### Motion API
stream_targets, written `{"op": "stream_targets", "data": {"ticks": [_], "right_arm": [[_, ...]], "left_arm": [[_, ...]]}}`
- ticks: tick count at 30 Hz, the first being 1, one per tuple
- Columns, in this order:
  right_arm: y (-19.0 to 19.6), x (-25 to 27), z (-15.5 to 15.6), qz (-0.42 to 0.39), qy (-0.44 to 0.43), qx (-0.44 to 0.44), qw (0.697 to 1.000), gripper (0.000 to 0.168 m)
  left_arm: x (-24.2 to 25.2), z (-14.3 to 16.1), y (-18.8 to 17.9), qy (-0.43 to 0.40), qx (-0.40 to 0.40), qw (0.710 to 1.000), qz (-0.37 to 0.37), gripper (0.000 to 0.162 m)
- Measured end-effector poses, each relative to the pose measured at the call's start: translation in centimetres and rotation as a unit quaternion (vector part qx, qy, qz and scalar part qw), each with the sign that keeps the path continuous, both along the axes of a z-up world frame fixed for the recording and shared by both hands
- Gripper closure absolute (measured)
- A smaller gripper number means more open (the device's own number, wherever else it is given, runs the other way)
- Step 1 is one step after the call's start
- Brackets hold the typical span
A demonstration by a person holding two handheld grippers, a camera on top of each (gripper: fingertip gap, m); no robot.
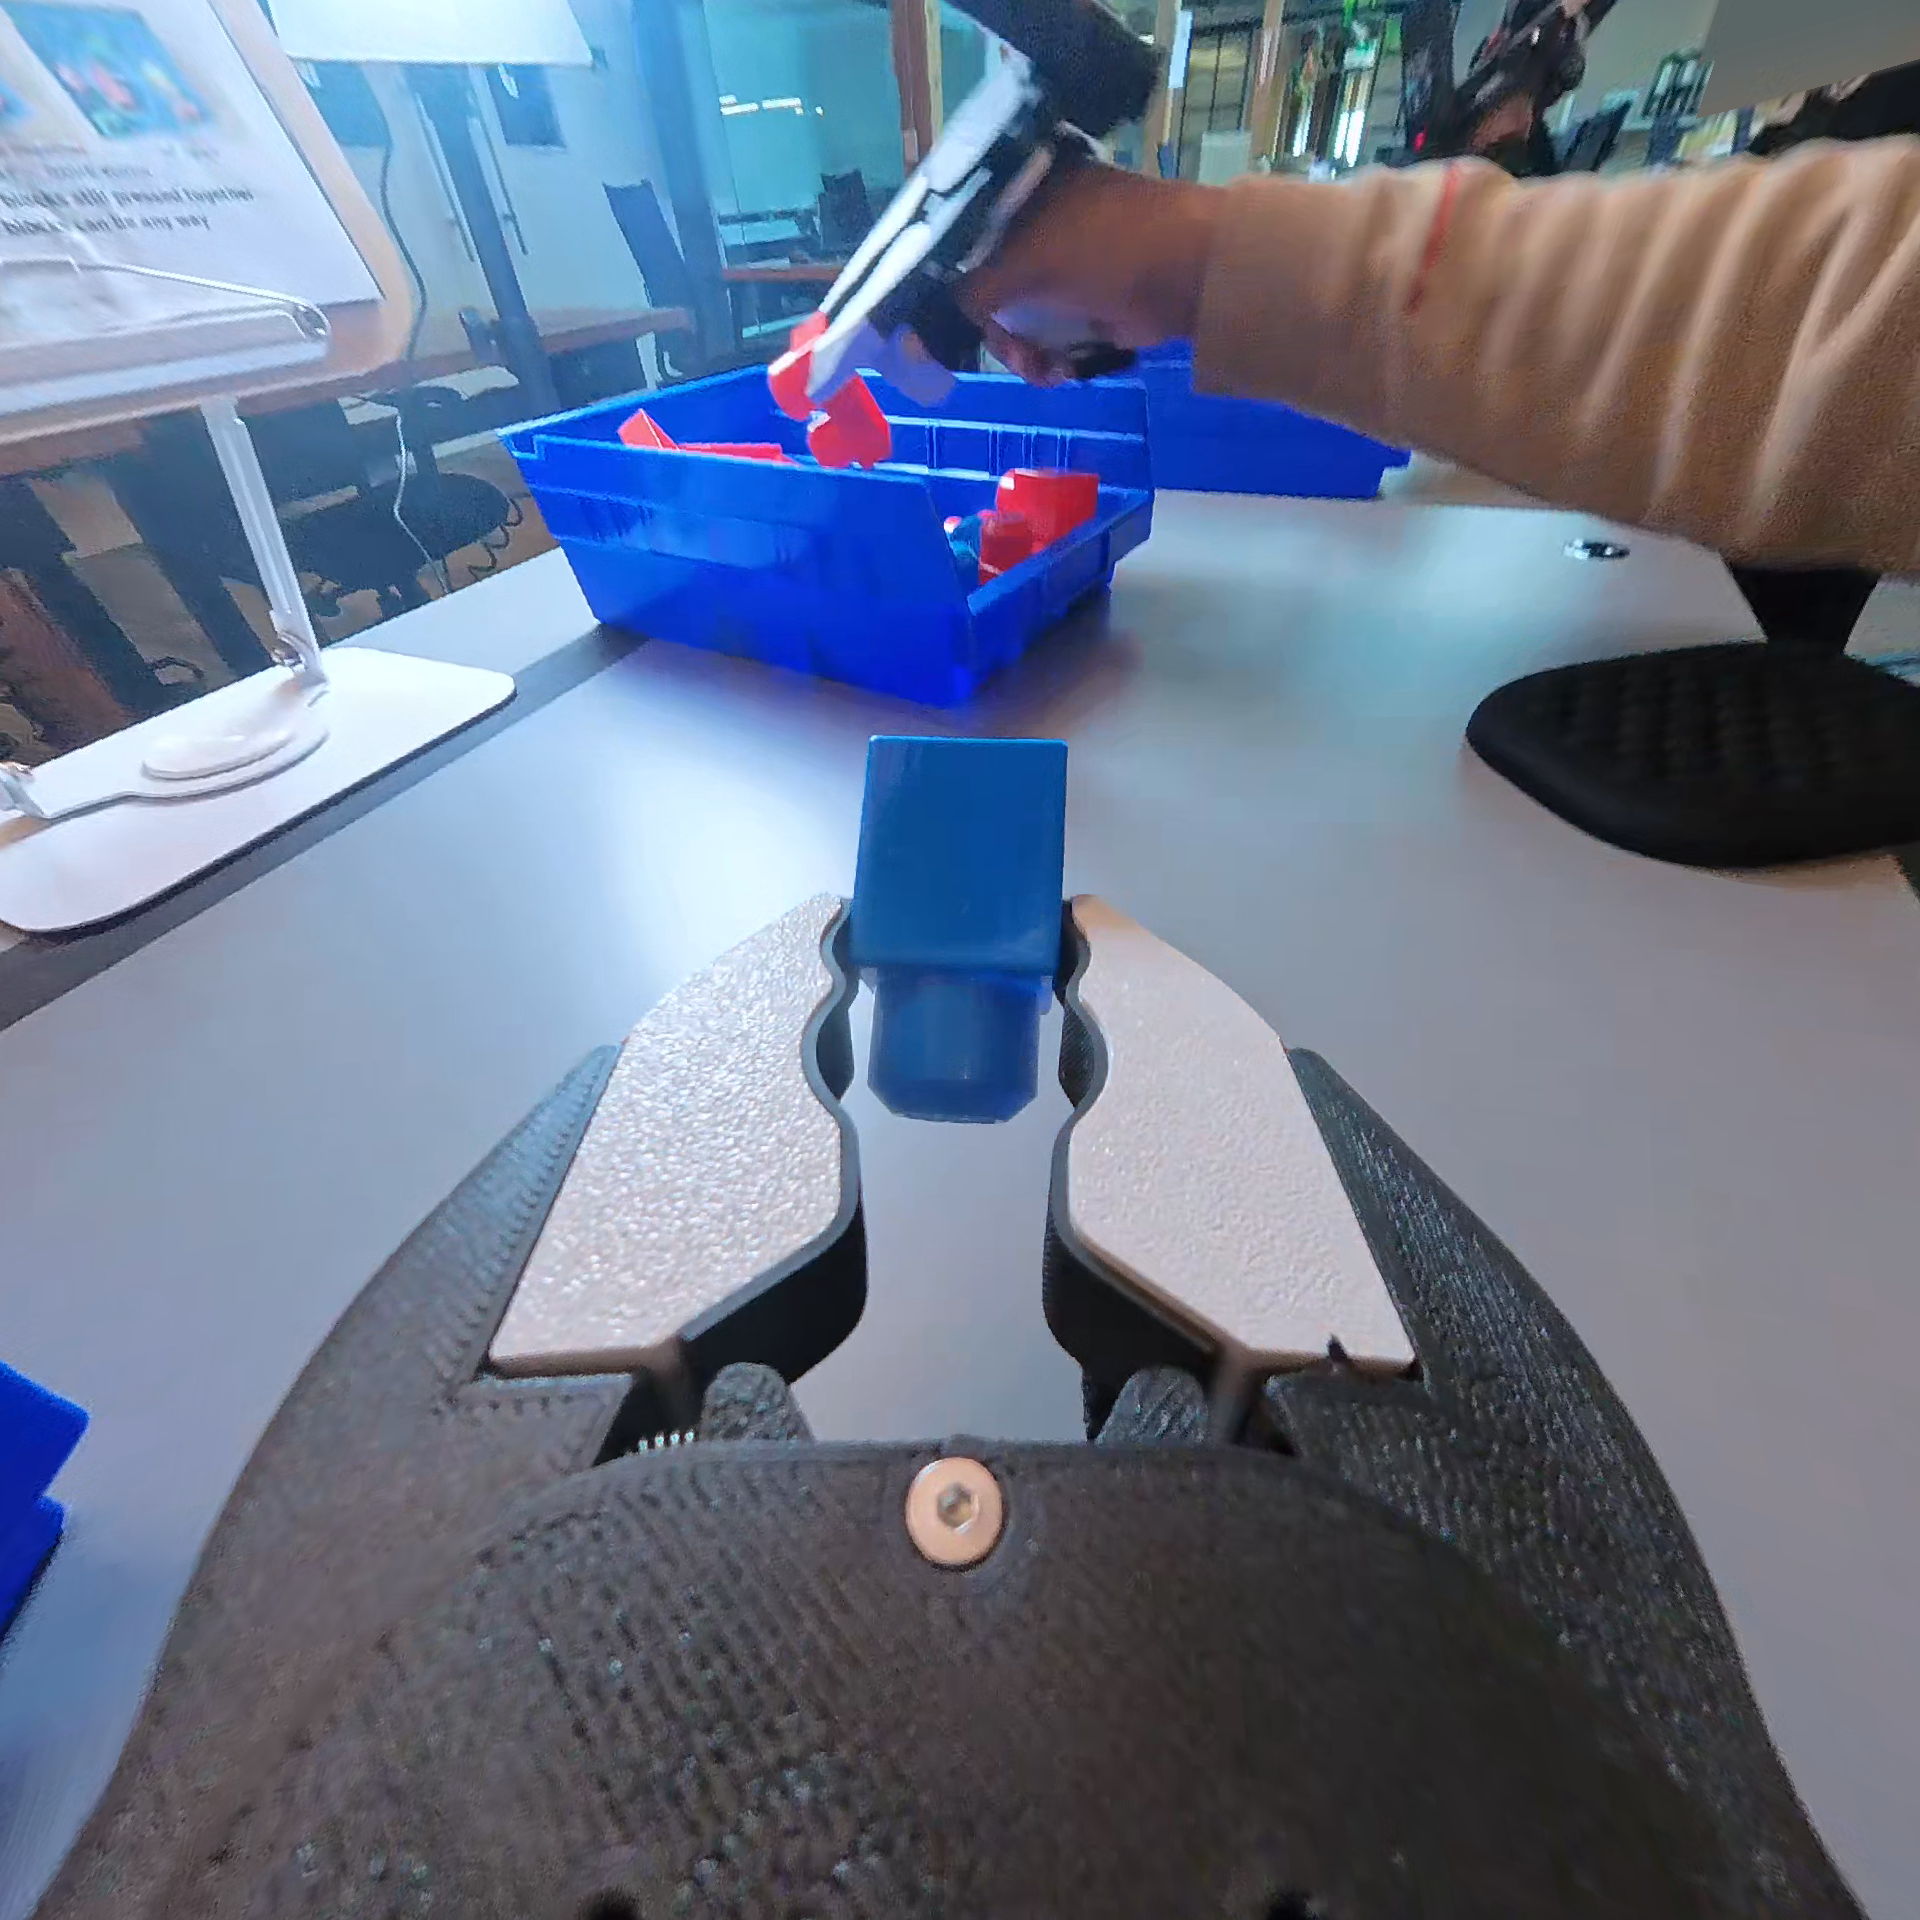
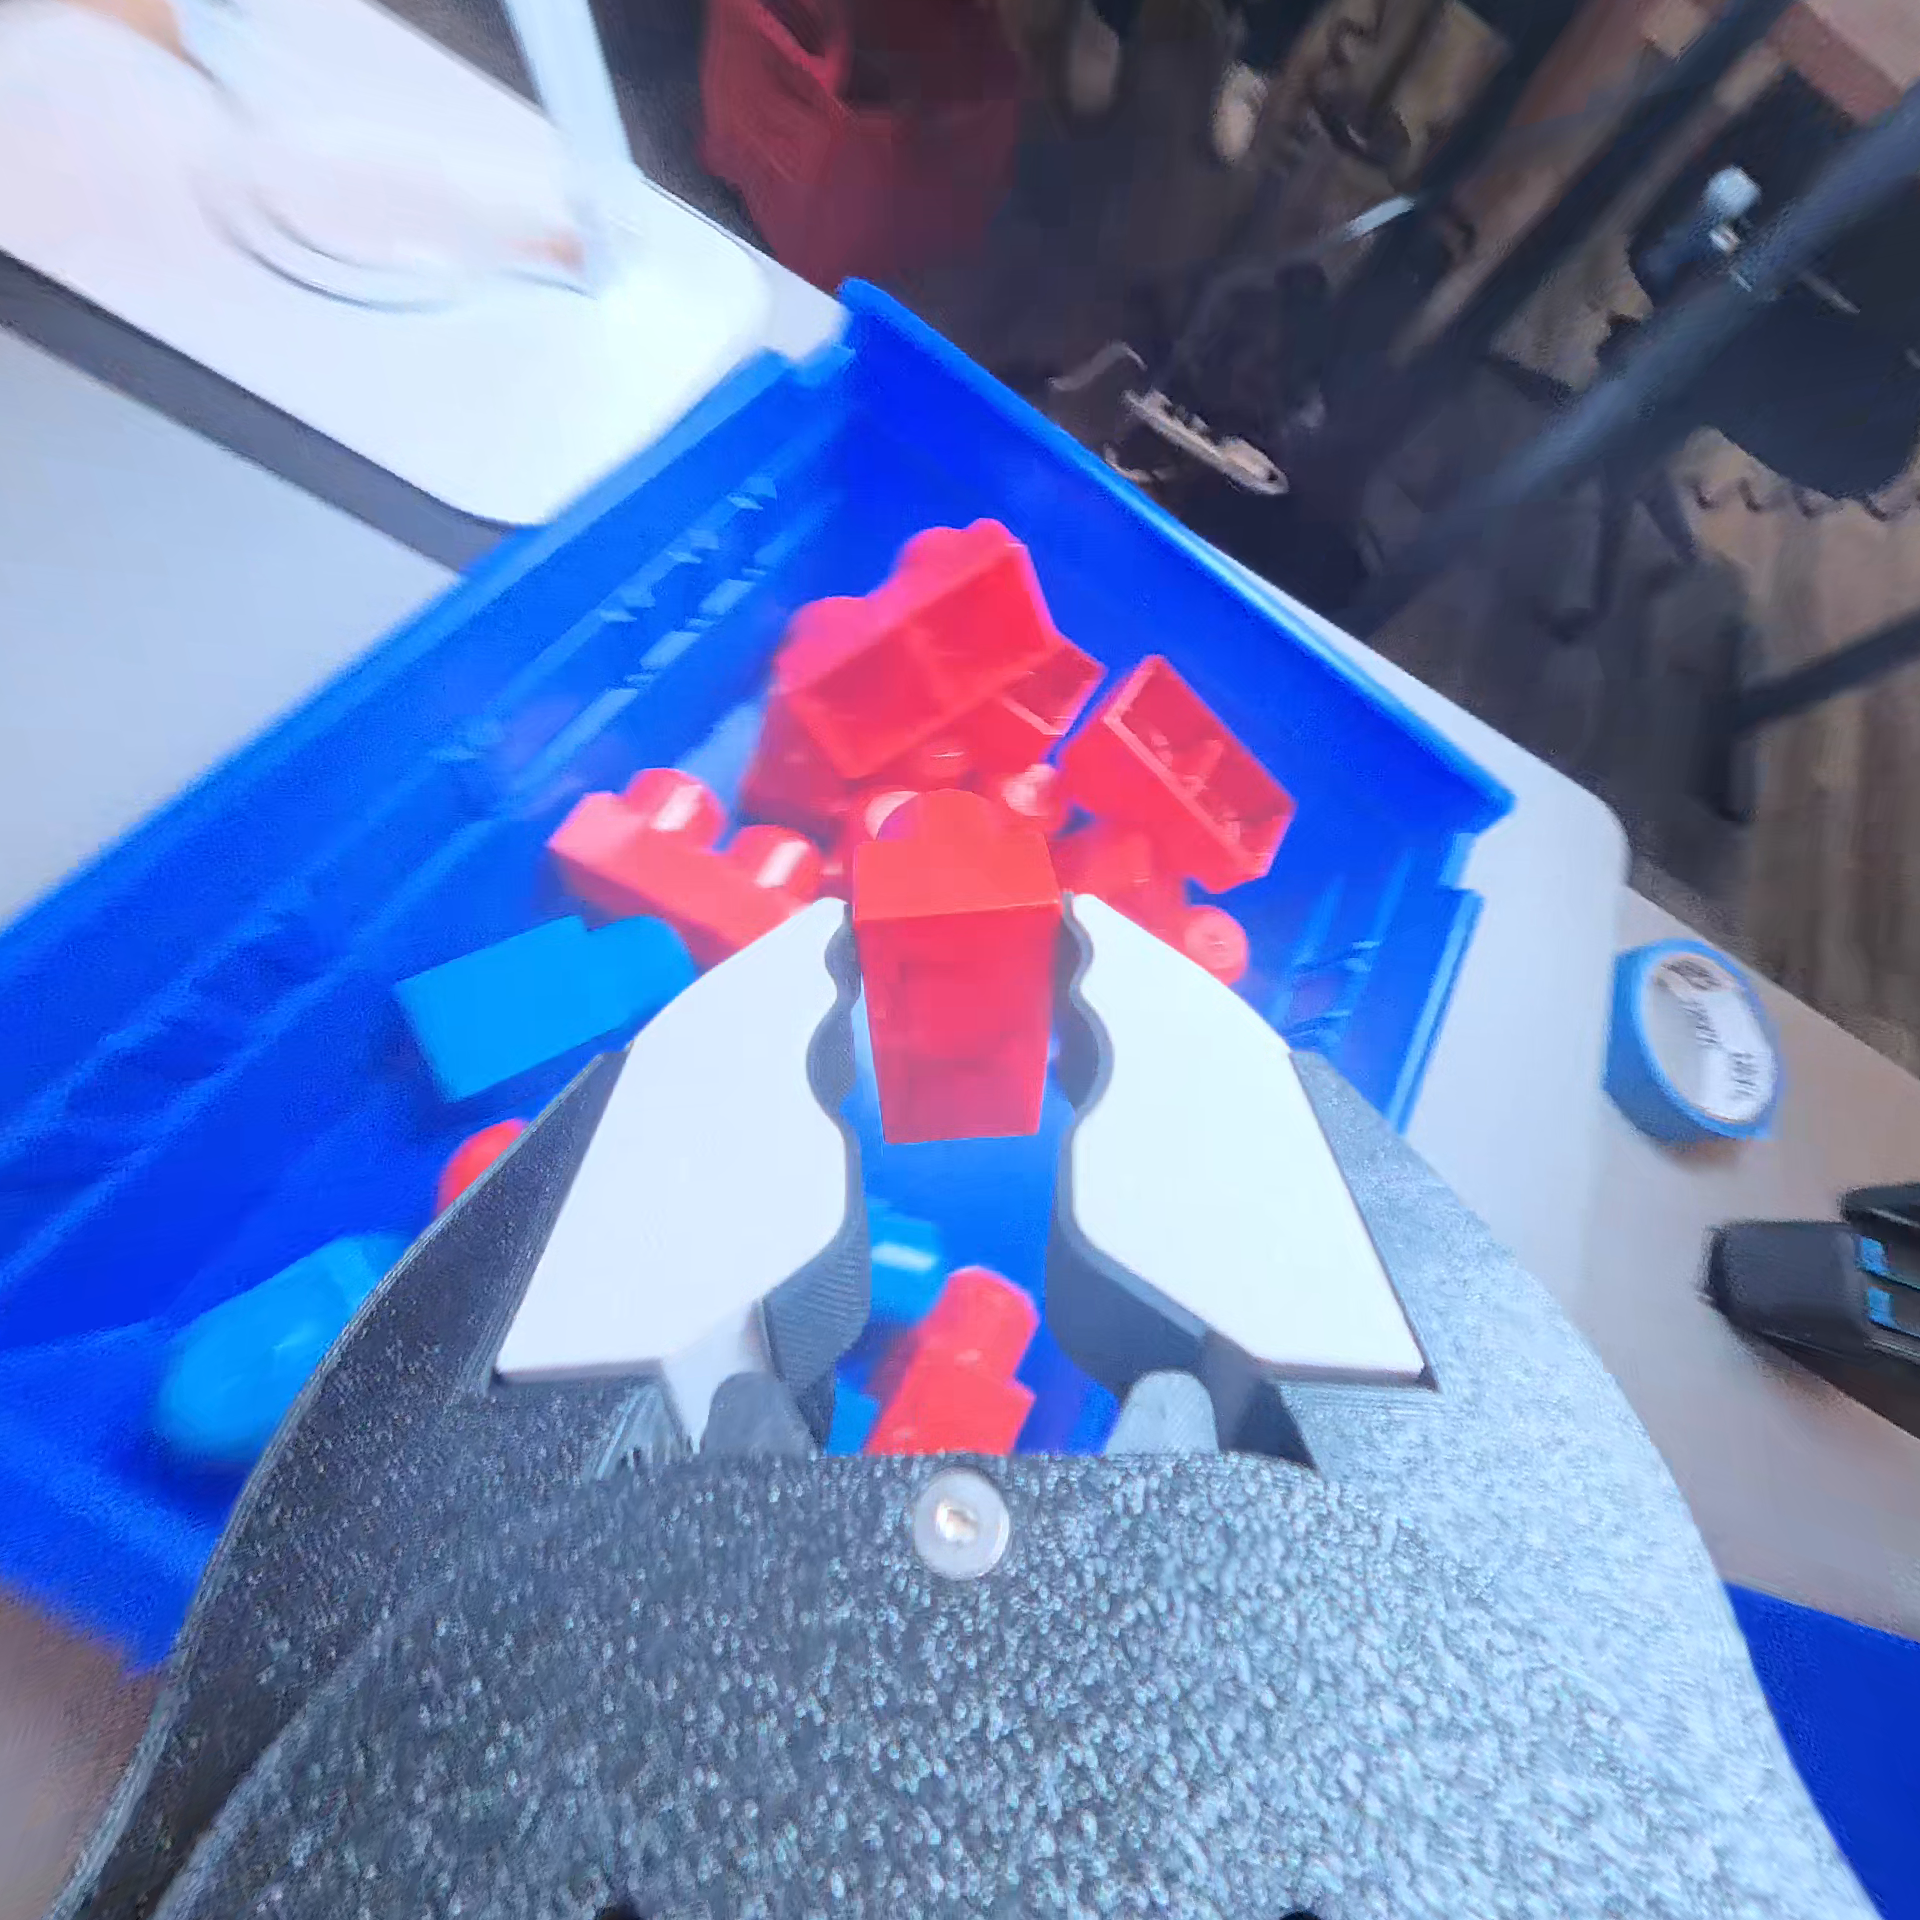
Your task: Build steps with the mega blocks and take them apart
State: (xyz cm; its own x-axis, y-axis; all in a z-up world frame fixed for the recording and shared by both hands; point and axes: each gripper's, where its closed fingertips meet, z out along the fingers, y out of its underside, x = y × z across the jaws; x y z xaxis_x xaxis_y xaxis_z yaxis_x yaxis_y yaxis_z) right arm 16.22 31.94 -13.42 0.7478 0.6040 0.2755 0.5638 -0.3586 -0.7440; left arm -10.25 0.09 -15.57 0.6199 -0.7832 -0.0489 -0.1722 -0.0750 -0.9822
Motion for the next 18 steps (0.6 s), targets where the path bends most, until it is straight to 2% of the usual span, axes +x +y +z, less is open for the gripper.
{"op": "stream_targets", "data": {"ticks": [5,9,14,18], "right_arm": [[6.3,2.3,-0.8,-0.066,-0.066,0.015,0.995,0.132],[8.3,4.9,-0.1,-0.118,-0.091,0.033,0.988,0.127],[7.0,3.5,2.4,-0.087,-0.039,0.064,0.993,0.124],[1.9,-2.3,4.8,0.034,0.028,0.073,0.996,0.123]], "left_arm": [[0.1,-1.0,0.1,0.011,-0.01,1.0,-0.008,0.126],[0.0,-1.2,0.2,0.015,-0.01,1.0,-0.008,0.126],[0.3,-1.2,0.0,0.016,-0.008,1.0,-0.013,0.126],[0.6,-1.4,-0.1,0.021,-0.006,1.0,-0.015,0.126]]}}
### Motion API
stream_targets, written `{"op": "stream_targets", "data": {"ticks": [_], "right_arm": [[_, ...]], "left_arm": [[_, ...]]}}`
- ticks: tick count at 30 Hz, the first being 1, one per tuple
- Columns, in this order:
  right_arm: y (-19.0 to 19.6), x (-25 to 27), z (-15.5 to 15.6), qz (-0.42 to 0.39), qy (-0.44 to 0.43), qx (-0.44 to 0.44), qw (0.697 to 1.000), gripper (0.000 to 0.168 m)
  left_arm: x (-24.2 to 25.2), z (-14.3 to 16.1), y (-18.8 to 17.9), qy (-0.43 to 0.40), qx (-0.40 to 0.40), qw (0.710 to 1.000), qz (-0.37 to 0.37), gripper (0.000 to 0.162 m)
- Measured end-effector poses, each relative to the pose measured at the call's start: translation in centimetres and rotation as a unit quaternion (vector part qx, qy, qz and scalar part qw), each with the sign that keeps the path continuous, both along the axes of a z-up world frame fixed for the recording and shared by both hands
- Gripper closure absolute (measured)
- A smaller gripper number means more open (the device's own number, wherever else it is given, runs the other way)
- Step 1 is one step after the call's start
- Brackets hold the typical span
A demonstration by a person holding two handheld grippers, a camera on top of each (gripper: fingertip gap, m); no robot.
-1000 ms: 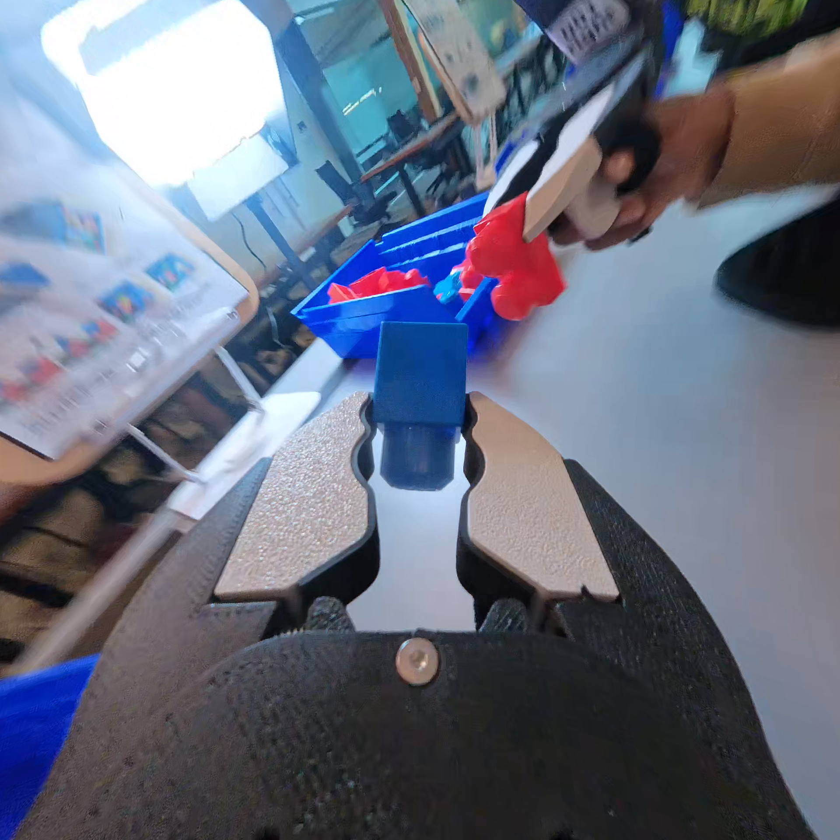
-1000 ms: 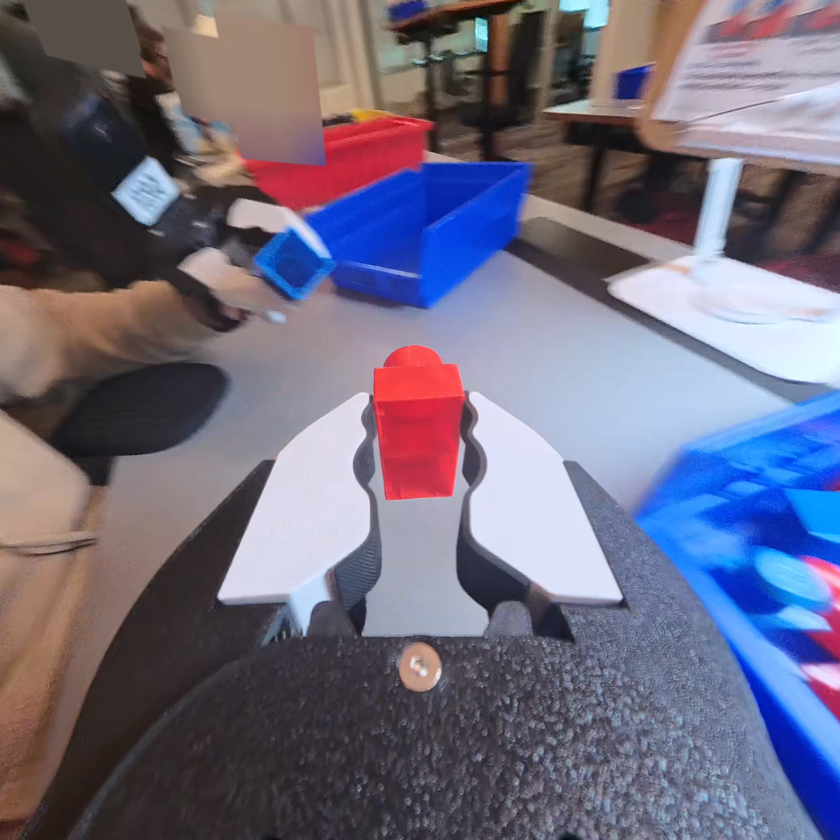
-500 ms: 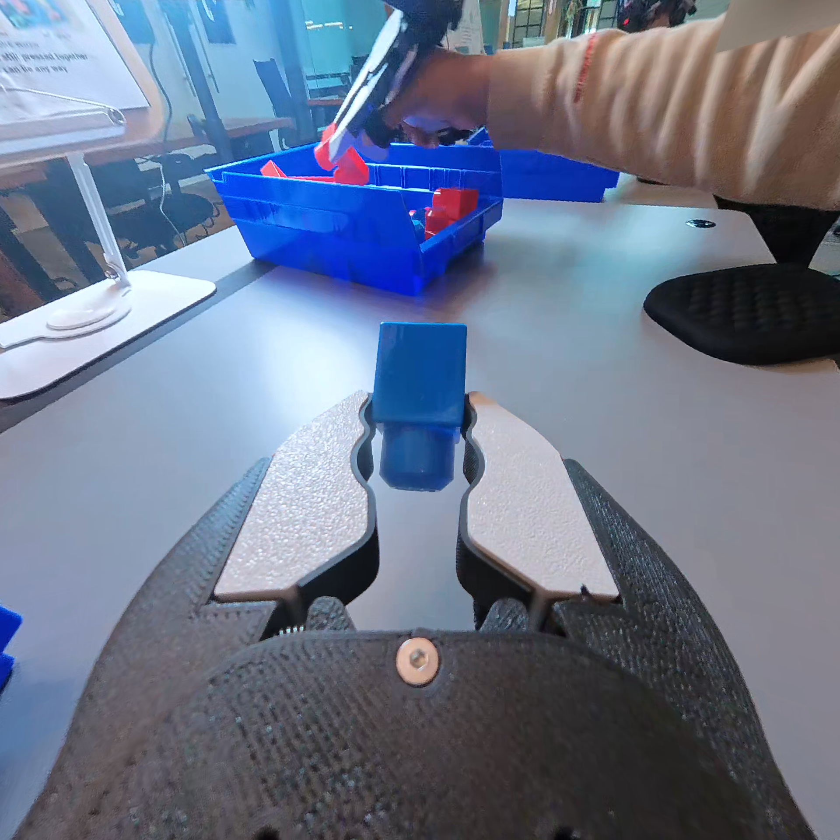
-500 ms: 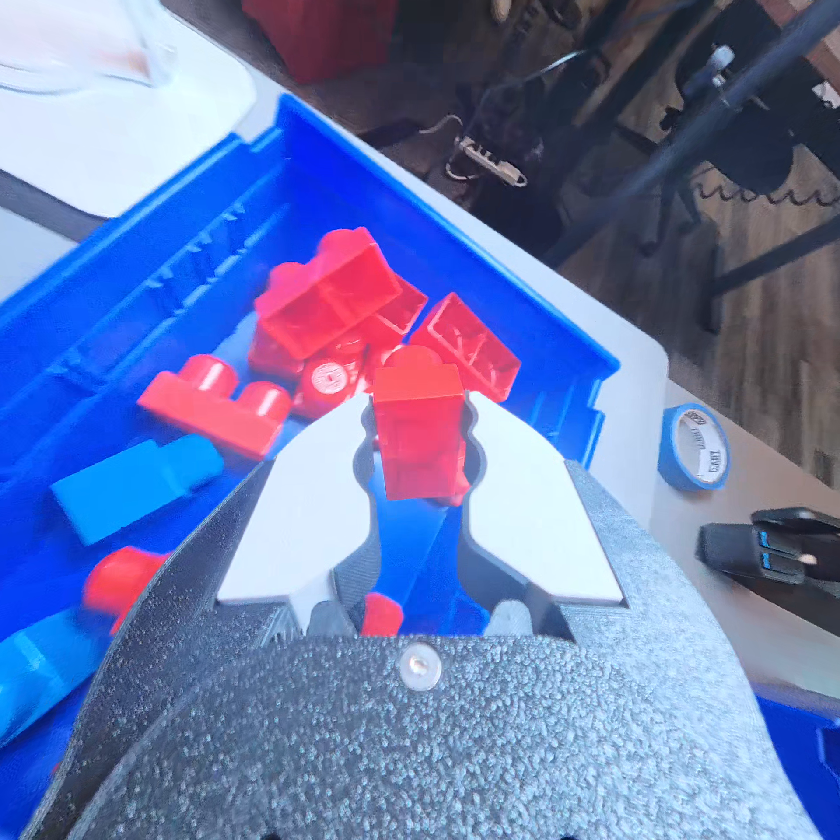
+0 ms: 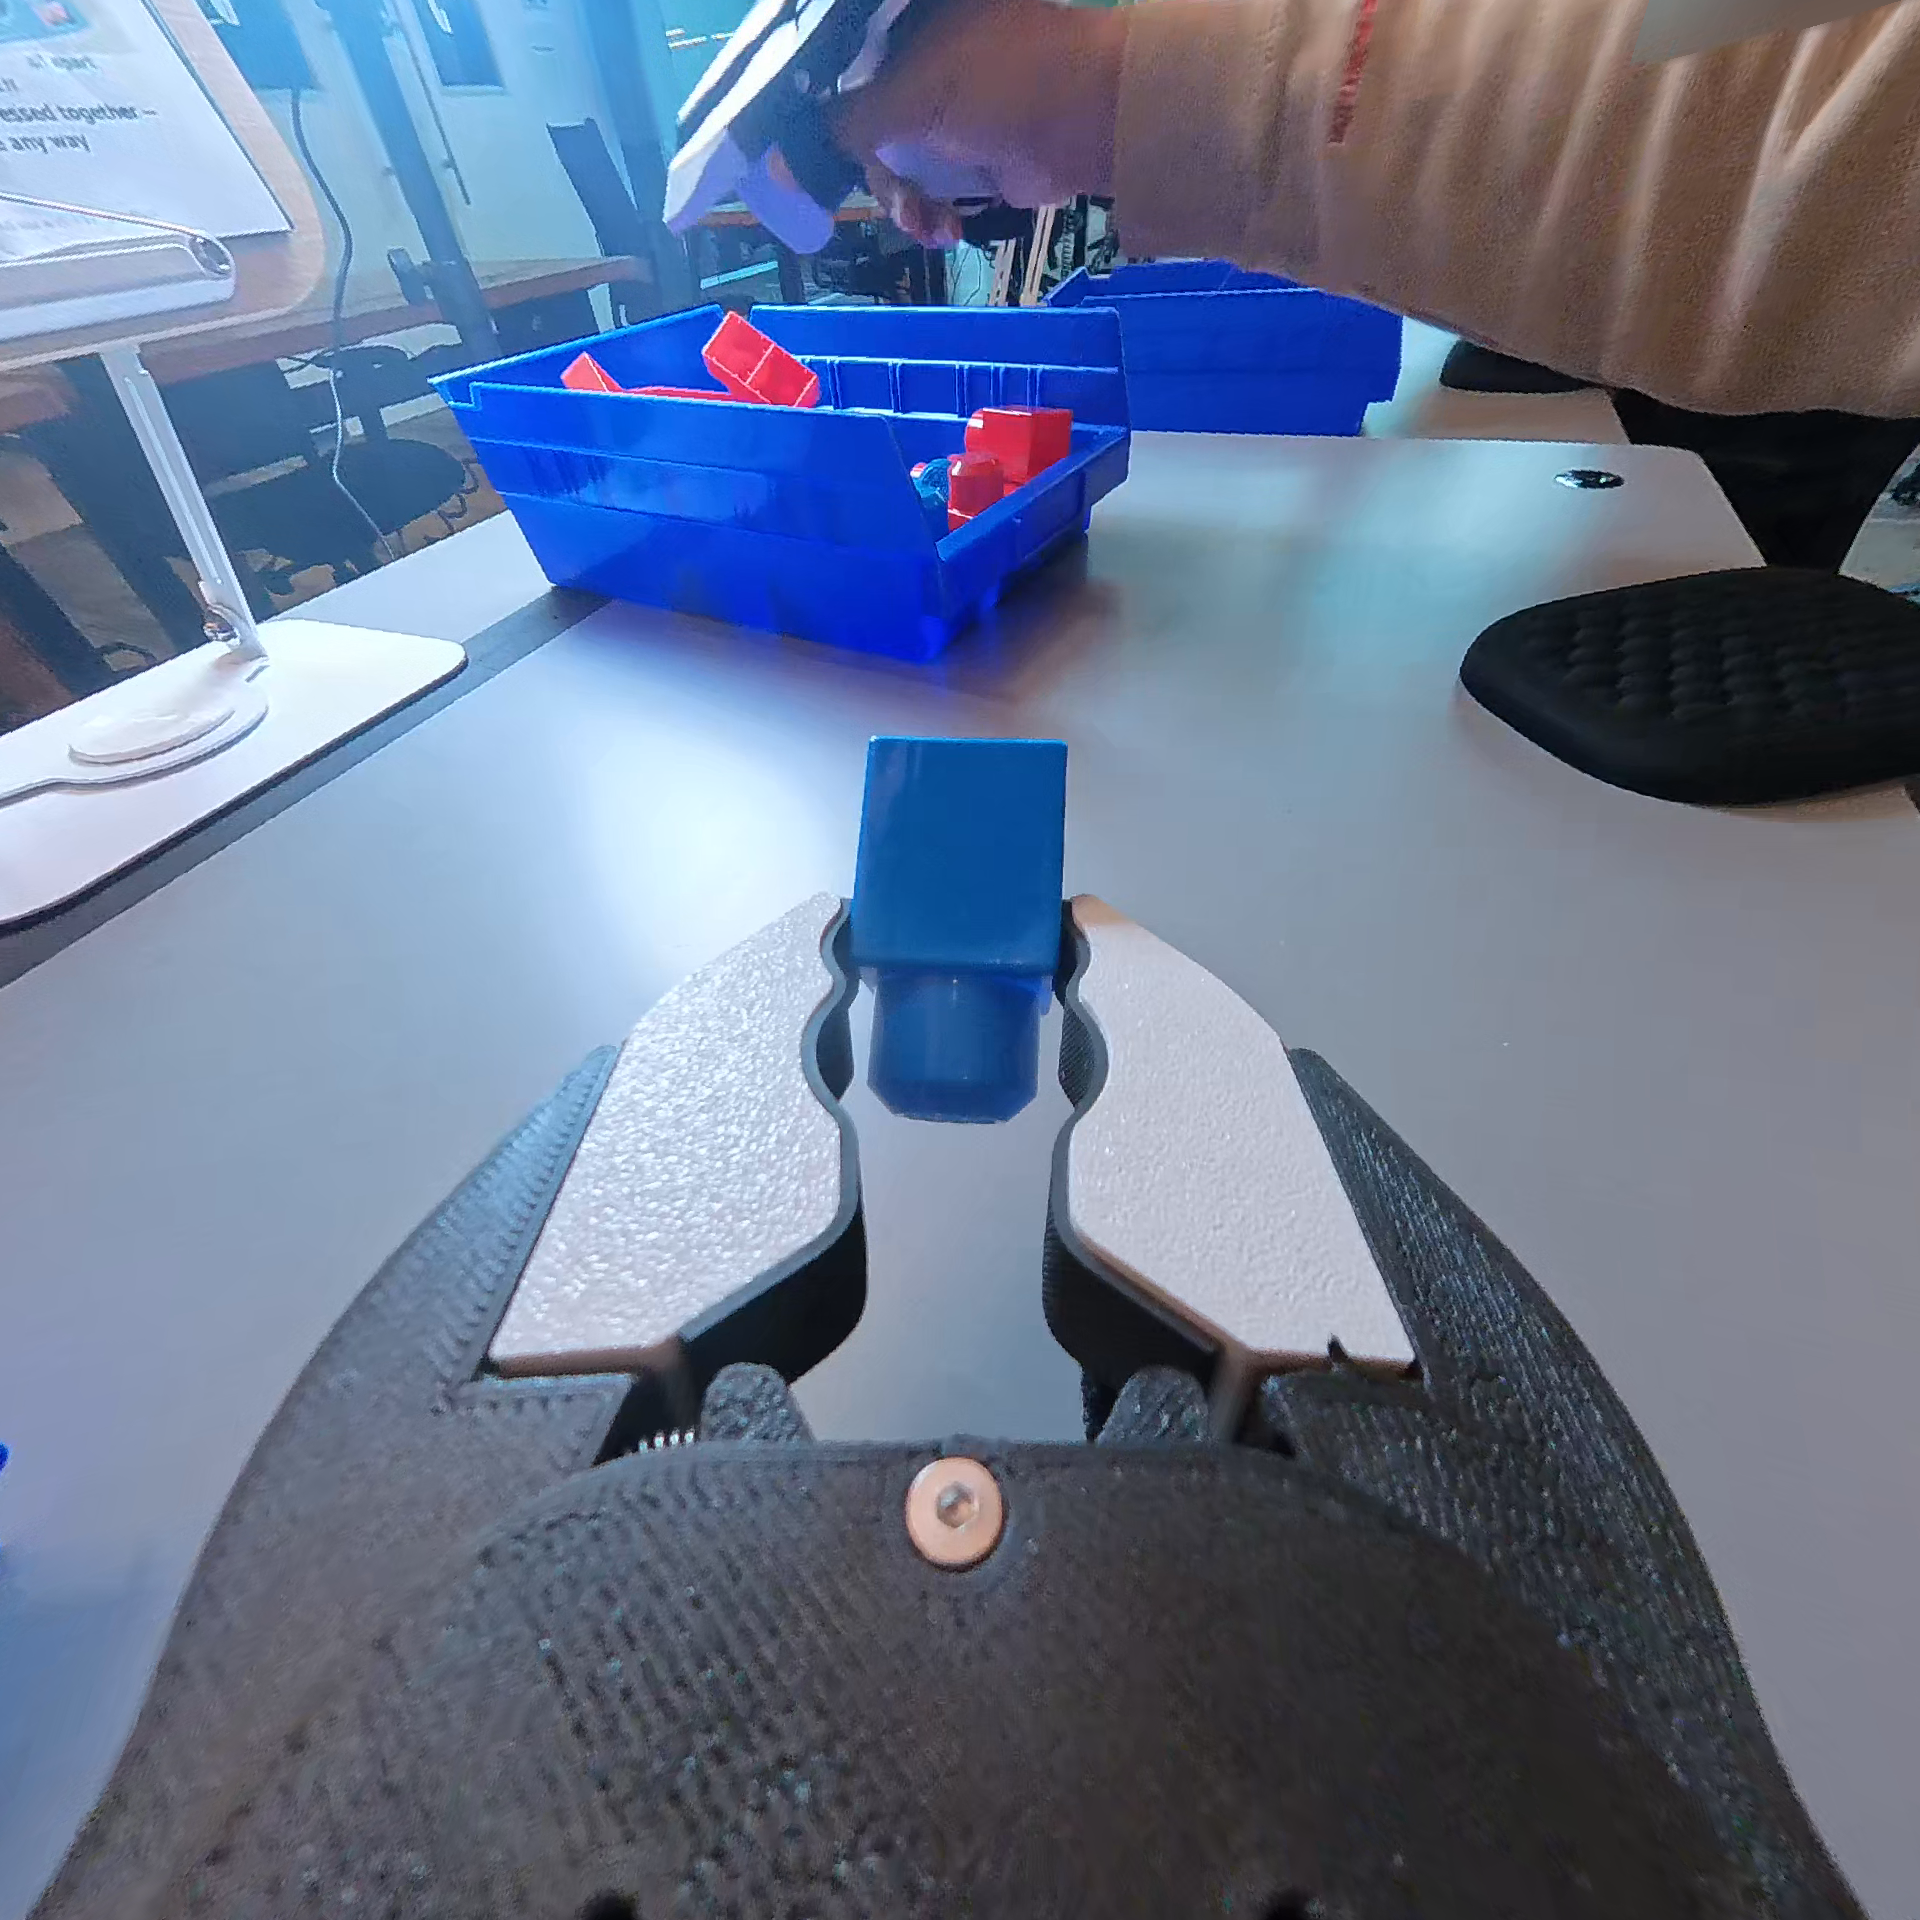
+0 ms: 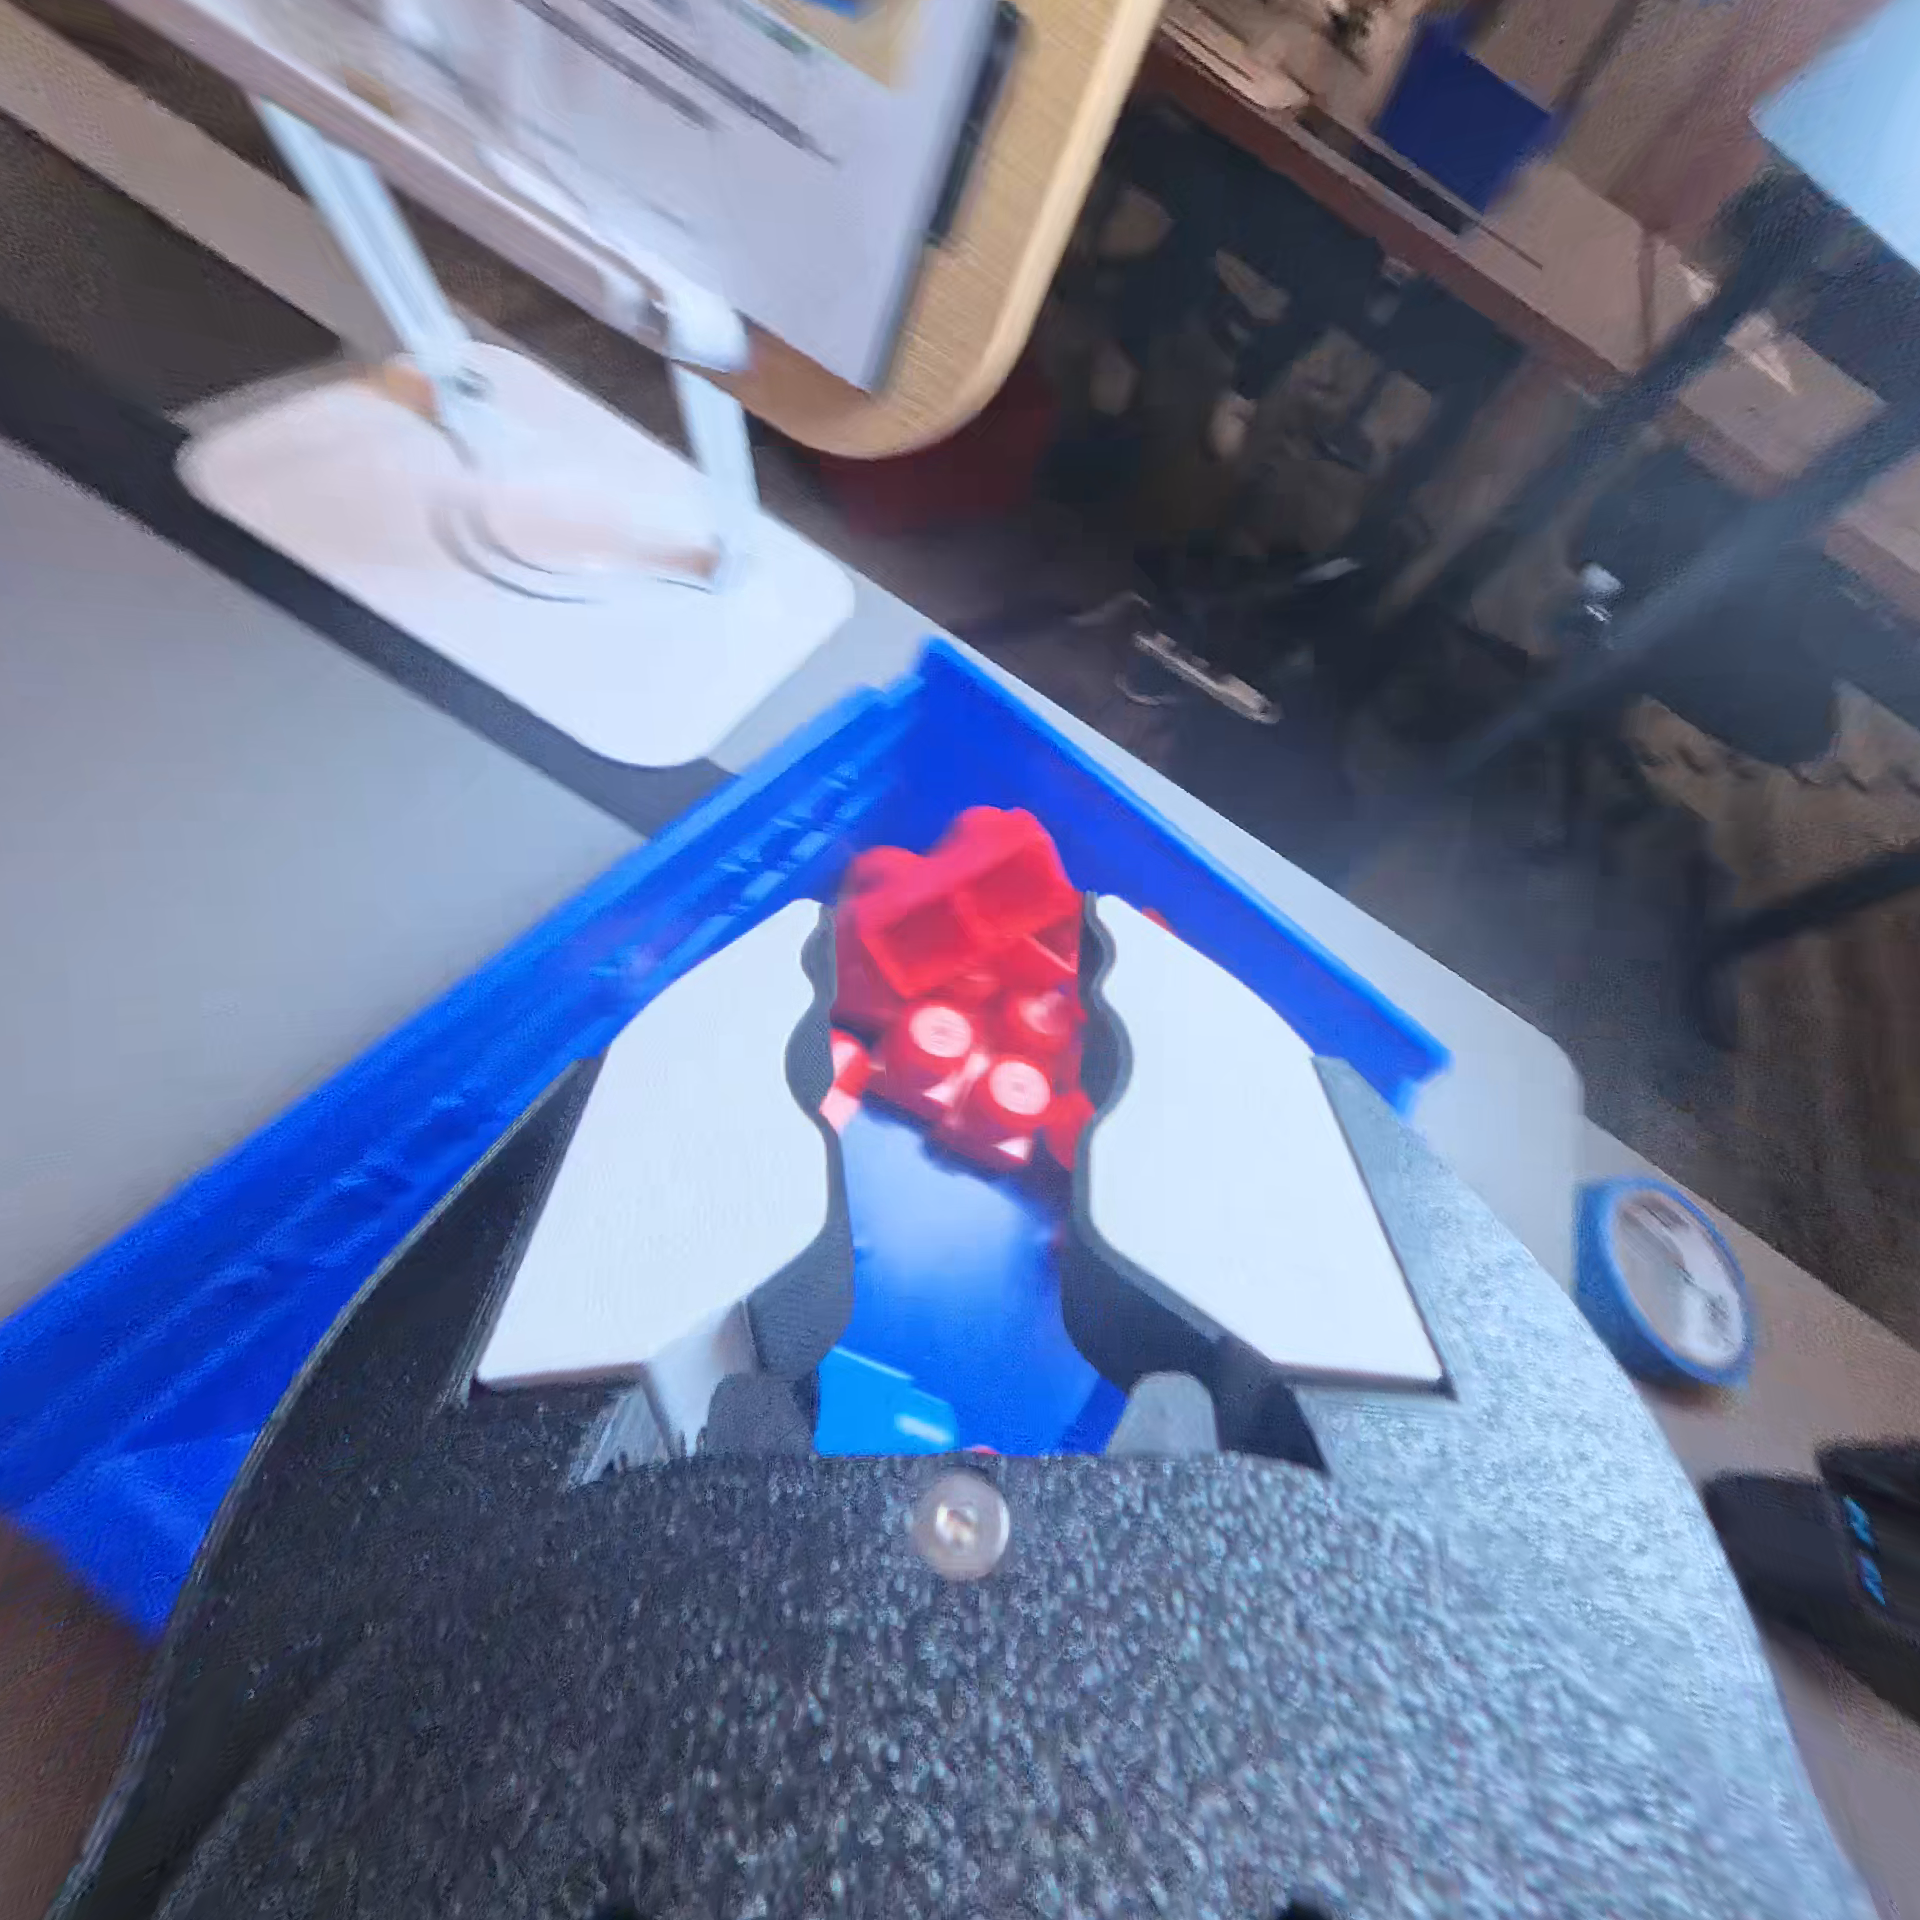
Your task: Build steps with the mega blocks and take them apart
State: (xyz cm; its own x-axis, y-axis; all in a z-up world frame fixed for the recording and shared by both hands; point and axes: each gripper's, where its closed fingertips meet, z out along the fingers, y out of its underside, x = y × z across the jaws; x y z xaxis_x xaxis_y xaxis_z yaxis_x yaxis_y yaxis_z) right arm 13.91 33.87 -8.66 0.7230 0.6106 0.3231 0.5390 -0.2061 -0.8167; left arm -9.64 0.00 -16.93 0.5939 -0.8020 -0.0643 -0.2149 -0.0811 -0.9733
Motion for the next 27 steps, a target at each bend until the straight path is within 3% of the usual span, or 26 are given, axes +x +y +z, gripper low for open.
{"op": "stream_targets", "data": {"ticks": [4,9,13,15,18,21,25,27], "right_arm": [[-10.9,-8.8,1.1,0.202,0.053,-0.026,0.978,0.123],[-27.4,-17.2,-1.6,0.442,0.02,-0.071,0.894,0.12],[-35.2,-21.0,-4.7,0.521,-0.008,-0.094,0.848,0.118],[-37.1,-22.1,-5.8,0.538,-0.006,-0.109,0.836,0.132],[-37.1,-22.3,-5.5,0.538,0.007,-0.102,0.836,0.133],[-34.3,-20.6,-3.5,0.502,0.013,-0.082,0.861,0.133],[-24.9,-13.9,-1.3,0.345,-0.023,-0.054,0.937,0.133],[-19.2,-8.5,-1.7,0.242,-0.071,-0.035,0.967,0.133]], "left_arm": [[0.5,0.4,-0.4,-0.016,-0.007,1.0,-0.012,0.126],[1.2,0.7,-1.3,-0.023,-0.007,0.999,-0.042,0.126],[2.2,0.8,-2.4,-0.007,0.011,0.997,-0.07,0.126],[2.6,1.1,-3.0,-0.003,0.022,0.996,-0.085,0.126],[2.4,1.5,-3.0,-0.011,0.028,0.997,-0.076,0.126],[1.3,2.6,-2.1,-0.045,0.022,0.998,-0.047,0.124],[0.3,3.4,-1.5,-0.077,0.014,0.997,-0.026,0.125],[0.5,3.5,-1.6,-0.068,0.024,0.997,-0.026,0.126]]}}
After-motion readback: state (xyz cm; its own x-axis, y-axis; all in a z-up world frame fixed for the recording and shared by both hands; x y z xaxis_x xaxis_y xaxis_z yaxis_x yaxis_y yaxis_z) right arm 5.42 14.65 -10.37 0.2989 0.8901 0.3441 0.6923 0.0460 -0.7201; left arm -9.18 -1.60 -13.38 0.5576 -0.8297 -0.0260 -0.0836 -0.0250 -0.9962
